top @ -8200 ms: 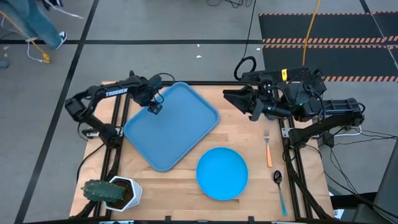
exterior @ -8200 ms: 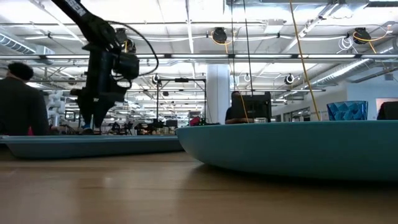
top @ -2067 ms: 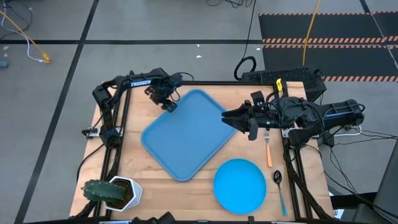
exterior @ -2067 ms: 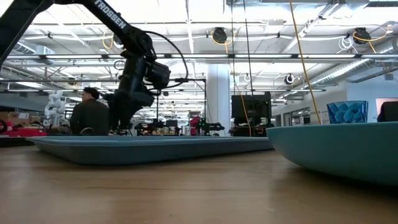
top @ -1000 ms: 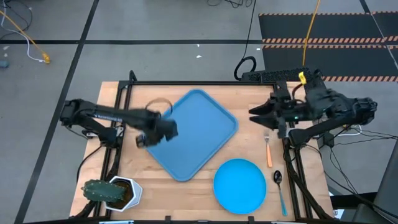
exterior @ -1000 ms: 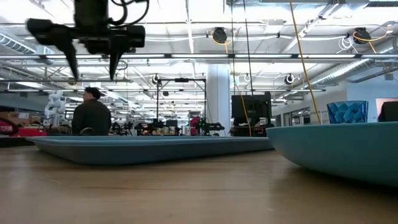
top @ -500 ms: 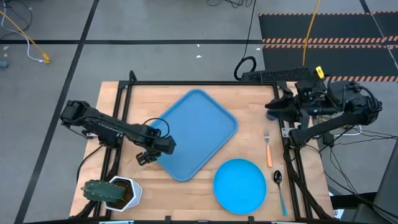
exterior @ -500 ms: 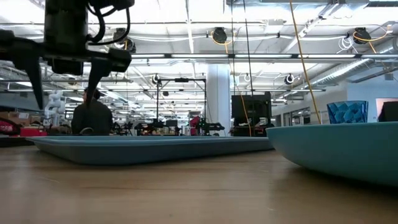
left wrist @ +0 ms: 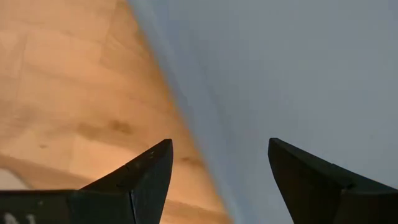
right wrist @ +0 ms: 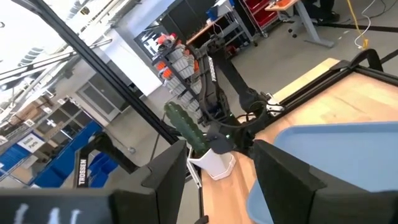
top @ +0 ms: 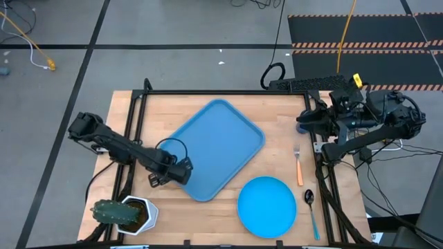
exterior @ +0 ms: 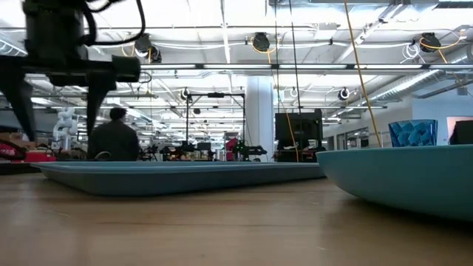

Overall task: Pick and place plate/cup/fork/spoon on tray
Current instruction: Prepare the blue serving tray on the table

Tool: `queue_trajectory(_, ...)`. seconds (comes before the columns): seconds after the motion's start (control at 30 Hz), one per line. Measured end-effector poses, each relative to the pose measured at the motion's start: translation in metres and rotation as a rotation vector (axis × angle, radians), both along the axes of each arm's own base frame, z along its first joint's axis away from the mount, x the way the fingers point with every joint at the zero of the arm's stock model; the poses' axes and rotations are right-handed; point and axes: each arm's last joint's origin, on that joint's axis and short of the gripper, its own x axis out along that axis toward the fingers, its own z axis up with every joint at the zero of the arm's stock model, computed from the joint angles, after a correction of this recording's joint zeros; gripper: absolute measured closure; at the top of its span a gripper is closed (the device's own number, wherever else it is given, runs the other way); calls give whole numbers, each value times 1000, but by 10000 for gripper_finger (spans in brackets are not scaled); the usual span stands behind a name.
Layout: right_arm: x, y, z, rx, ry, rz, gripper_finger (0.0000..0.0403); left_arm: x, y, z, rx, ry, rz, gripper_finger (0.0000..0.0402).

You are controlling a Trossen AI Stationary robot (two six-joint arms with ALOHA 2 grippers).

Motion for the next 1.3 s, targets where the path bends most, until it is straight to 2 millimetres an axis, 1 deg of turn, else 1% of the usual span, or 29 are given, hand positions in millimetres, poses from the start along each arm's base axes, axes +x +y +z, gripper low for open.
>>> queue_trajectory(0.1,1,0,0,0,2,0,222,-3,-15,-8,-19,41,7,137)
queue_trajectory(0.2,1,0,0,3,4,-1,222,-5,-27,-17,-15,62,76,137)
queue_trajectory(0.27,3,1,-1,14,9,-2,222,-4,-30,-22,-3,73,108,137)
queue_trajectory(0.33,4,1,-1,19,13,-3,222,0,-31,-26,0,51,136,137)
queue_trajectory(0.5,7,2,-2,37,23,-5,222,17,-23,-32,60,-69,177,137)
queue_trajectory(0.6,9,2,-2,46,28,-5,222,21,-18,-33,110,-107,177,137)
queue_trajectory(0.7,10,2,-3,76,33,-6,222,20,-15,-35,106,-64,176,137)
queue_trajectory(0.83,10,4,-3,106,37,34,222,17,-15,-40,90,7,199,137)
queue_trajectory(1.03,10,5,-3,130,42,68,222,19,-7,-39,107,19,156,140)
queue_trajectory(1.1,10,5,-3,130,42,69,222,20,-3,-39,109,29,128,150)
queue_trajectory(1.17,10,5,-3,130,42,69,222,20,2,-39,106,55,92,169)
queue_trajectory(1.3,10,5,-3,130,43,70,222,19,11,-44,85,82,25,231)
